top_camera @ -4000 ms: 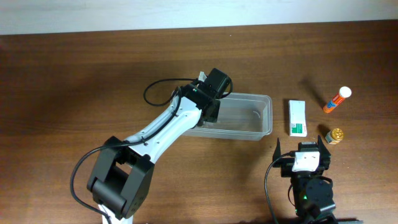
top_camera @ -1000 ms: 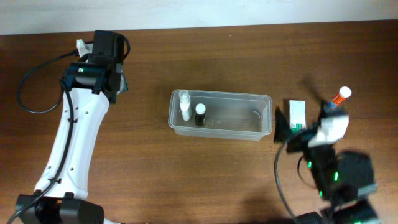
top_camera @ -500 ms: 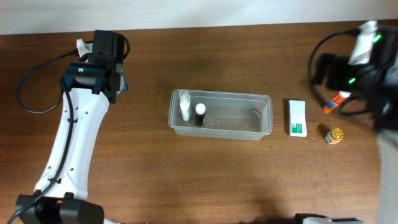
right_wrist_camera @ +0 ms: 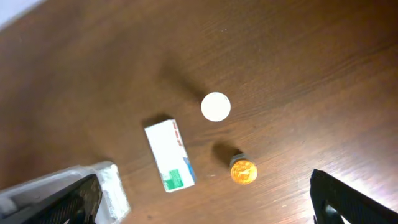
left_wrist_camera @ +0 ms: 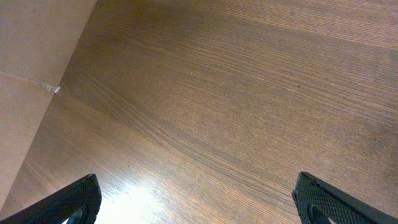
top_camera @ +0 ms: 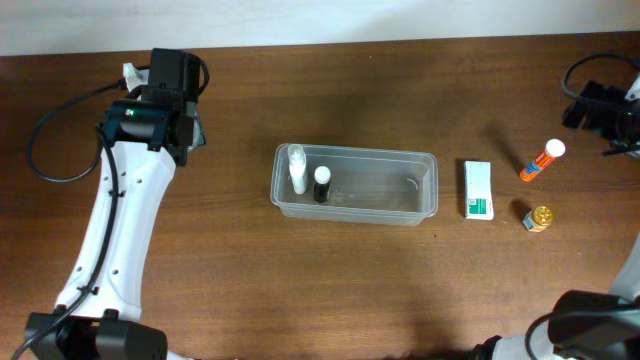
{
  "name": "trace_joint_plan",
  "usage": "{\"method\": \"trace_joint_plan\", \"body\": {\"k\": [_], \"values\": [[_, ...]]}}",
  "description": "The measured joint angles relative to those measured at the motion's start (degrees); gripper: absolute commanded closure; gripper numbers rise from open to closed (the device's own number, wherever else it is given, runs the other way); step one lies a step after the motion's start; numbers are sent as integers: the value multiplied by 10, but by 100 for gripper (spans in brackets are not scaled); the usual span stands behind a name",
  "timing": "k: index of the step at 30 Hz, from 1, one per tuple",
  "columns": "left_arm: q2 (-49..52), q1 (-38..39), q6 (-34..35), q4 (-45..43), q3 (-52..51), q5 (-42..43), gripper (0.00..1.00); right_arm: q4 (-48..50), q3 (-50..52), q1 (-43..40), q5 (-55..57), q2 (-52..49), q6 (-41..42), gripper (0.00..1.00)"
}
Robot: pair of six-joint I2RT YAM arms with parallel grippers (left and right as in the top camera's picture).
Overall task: Pack container
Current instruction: 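Move the right gripper up and over the orange tablet tube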
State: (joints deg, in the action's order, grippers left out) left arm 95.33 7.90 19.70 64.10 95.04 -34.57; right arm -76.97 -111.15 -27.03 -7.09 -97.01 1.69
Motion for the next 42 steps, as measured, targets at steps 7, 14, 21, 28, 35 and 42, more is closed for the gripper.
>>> {"method": "trace_joint_plan", "body": {"k": [7,14,21,28,35,42], "values": [[0,0,0,0,0,0,1,-2,-2,0,-6,-56,-49,2],[0,0,0,0,0,0,1,-1,-3,0,-5,-120,-60,2],[0,0,0,0,0,0,1,0,-3,0,-3,-160,-63,2],[0,0,0,0,0,0,1,32,-3,0,-3,-184,-65,2],[0,0,0,0,0,0,1,49,-3,0,-1,-203,-67,2],[0,0,0,0,0,0,1,53,-3,0,9,-238,-67,2]]}}
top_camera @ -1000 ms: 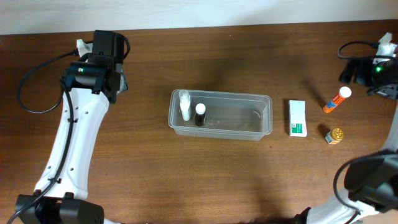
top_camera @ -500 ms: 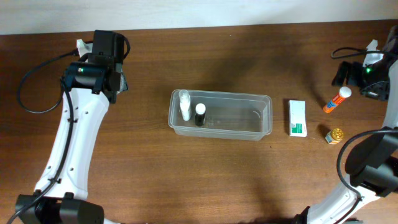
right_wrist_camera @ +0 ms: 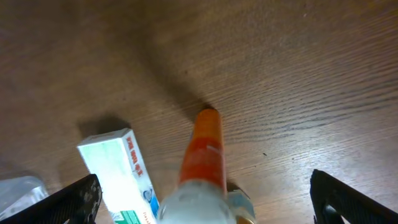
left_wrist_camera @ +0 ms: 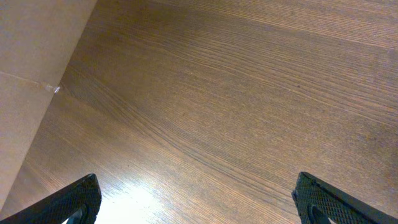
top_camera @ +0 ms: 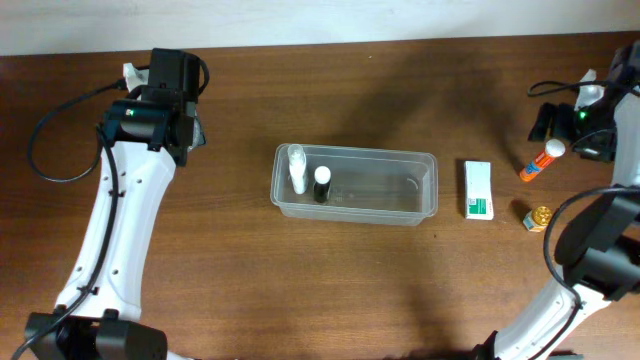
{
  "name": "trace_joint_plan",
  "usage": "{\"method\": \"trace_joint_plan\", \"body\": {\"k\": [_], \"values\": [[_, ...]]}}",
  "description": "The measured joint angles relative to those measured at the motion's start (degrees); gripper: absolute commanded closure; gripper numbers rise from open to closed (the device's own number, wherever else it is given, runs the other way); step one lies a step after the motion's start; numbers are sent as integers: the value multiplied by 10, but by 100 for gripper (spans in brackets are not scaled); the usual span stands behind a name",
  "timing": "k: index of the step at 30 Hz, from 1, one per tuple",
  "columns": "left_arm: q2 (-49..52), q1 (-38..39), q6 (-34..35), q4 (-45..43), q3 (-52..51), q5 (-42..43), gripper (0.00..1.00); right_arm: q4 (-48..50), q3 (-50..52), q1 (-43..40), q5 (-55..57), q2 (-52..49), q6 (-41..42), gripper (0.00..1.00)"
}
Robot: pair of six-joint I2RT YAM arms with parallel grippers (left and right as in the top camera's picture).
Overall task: Pack container
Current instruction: 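Move the right gripper up and over the orange tablet tube, then lower the right gripper and close it on the orange tube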
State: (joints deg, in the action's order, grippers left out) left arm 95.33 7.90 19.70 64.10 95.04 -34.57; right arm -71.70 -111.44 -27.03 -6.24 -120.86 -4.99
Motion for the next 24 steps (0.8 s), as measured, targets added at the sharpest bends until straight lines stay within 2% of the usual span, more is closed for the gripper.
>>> {"method": "trace_joint_plan", "body": {"k": [4,8,12,16,21,24], "values": [[0,0,0,0,0,0,1,0,0,0,2,-12,0,1],[0,0,0,0,0,0,1,0,0,0,4,-12,-4,21],[0,0,0,0,0,0,1,0,0,0,7,-12,-4,34],[0,0,0,0,0,0,1,0,0,0,7,-12,-2,37],[0,0,0,0,0,0,0,-3,0,0,8,-12,-1,49],[0,0,0,0,0,0,1,-3,0,0,8,-12,-2,50]]}}
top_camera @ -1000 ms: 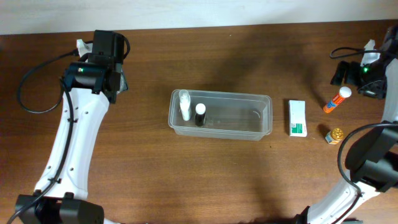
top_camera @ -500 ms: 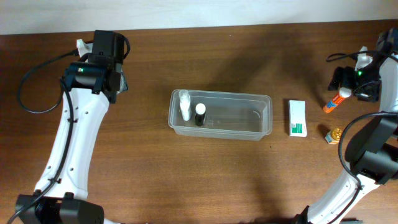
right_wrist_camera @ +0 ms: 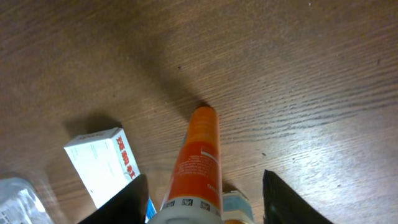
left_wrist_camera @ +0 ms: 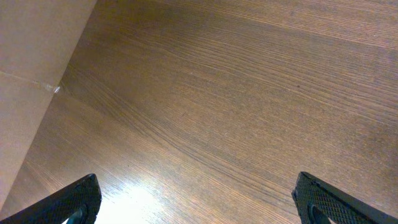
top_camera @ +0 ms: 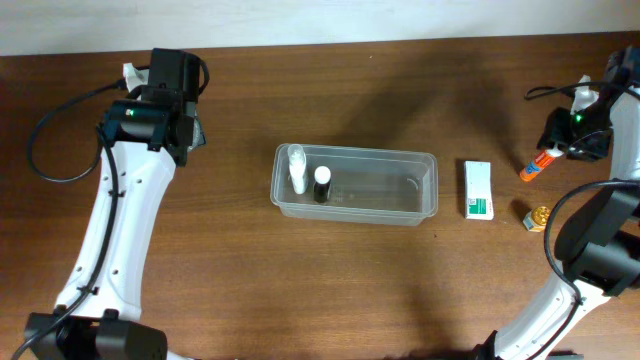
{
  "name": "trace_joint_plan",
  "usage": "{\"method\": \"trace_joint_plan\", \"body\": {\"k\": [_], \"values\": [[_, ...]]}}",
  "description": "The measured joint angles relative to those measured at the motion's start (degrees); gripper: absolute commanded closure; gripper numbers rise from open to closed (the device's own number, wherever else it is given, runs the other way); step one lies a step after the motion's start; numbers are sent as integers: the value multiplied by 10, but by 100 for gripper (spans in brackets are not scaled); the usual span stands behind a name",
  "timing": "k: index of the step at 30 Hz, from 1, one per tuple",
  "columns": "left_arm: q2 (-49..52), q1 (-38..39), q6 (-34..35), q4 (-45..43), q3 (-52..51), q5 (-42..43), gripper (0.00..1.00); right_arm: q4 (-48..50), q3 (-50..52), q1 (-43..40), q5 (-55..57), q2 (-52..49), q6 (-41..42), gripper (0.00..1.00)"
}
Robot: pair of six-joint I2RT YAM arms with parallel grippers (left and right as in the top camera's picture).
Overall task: Pack container
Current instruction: 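Lower the right gripper and close it on the orange tube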
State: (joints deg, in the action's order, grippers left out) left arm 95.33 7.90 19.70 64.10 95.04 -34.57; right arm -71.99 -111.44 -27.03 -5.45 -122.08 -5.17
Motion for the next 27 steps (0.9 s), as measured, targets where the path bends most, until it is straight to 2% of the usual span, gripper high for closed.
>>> {"method": "trace_joint_plan", "body": {"k": [20,24,27], "values": [[0,0,0,0,0,0,1,-15,0,0,0,0,2,52],[0,0,0,0,0,0,1,-16,0,0,-1,0,6,60],[0,0,0,0,0,0,1,-17,0,0,-1,0,7,62]]}}
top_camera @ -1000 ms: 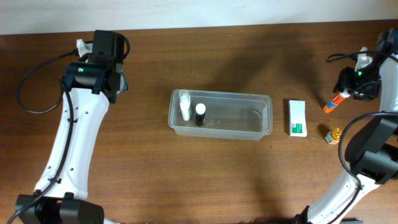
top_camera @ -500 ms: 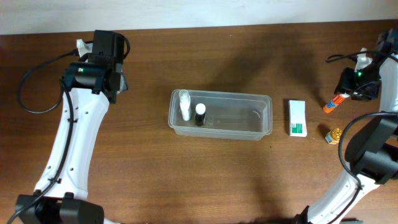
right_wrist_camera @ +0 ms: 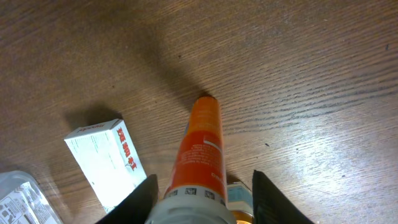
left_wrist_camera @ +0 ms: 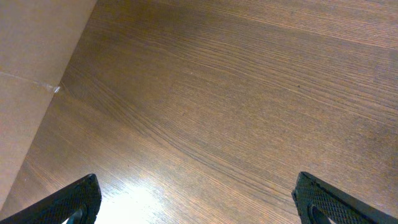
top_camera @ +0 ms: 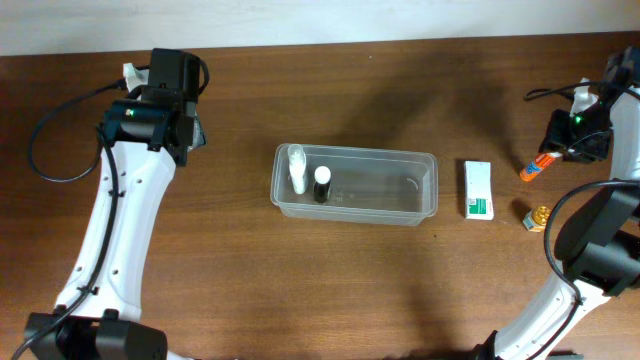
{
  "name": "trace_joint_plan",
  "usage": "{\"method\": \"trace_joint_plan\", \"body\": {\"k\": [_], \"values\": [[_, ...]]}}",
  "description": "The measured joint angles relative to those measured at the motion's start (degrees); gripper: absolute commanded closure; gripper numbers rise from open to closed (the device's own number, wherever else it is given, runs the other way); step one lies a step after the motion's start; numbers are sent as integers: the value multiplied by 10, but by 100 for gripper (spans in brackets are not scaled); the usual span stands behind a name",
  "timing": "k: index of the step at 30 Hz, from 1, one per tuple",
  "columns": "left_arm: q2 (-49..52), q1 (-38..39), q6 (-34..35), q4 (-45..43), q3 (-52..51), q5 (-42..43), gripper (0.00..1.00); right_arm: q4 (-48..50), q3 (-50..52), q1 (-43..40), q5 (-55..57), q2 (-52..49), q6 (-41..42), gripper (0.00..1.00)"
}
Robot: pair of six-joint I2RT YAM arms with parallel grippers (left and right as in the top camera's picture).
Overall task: Pack container
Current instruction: 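Lower the right gripper and close it on the orange tube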
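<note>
A clear plastic container (top_camera: 400,190) stands mid-table with a white bottle (top_camera: 297,168) and a black-capped bottle (top_camera: 321,183) at its left end. An orange glue stick (top_camera: 538,164) lies at the far right. My right gripper (top_camera: 572,133) is down over its white cap end. In the right wrist view the glue stick (right_wrist_camera: 200,146) lies between the fingers (right_wrist_camera: 134,202), which stand close on both sides, with a small gap still on the right. My left gripper (top_camera: 160,105) hovers open over bare wood (left_wrist_camera: 196,186) at the far left.
A white and green box (top_camera: 478,189) lies just right of the container, also in the wrist view as the box (right_wrist_camera: 106,162). A small orange jar (top_camera: 540,217) stands below the glue stick. Cables trail by both arms at the table's sides.
My right gripper's fingers have drawn closer together round the glue stick's cap end. The glue stick still lies where it was. The left arm has not moved.
My right gripper was wide open high at the far right edge, looking down on the box, glue stick and jar. Then it was low over the glue stick, still wide. Its fingers then stood narrower, and narrower again now. The left arm stayed still.
</note>
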State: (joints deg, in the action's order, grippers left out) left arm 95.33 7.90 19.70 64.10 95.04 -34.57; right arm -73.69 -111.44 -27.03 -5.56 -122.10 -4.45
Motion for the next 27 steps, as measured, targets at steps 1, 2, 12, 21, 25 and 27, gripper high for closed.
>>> {"method": "trace_joint_plan", "body": {"k": [1,2,12,21,25,27], "values": [[0,0,0,0,0,0,1,0,0,0,0,0,0,62],[0,0,0,0,0,0,1,0,0,0,-1,0,0,62],[0,0,0,0,0,0,1,0,0,0,-6,0,0,68],[0,0,0,0,0,0,0,-1,0,0,-10,0,0,69],[0,0,0,0,0,0,1,-3,0,0,-12,0,0,69],[0,0,0,0,0,0,1,-4,0,0,-12,0,0,69]]}}
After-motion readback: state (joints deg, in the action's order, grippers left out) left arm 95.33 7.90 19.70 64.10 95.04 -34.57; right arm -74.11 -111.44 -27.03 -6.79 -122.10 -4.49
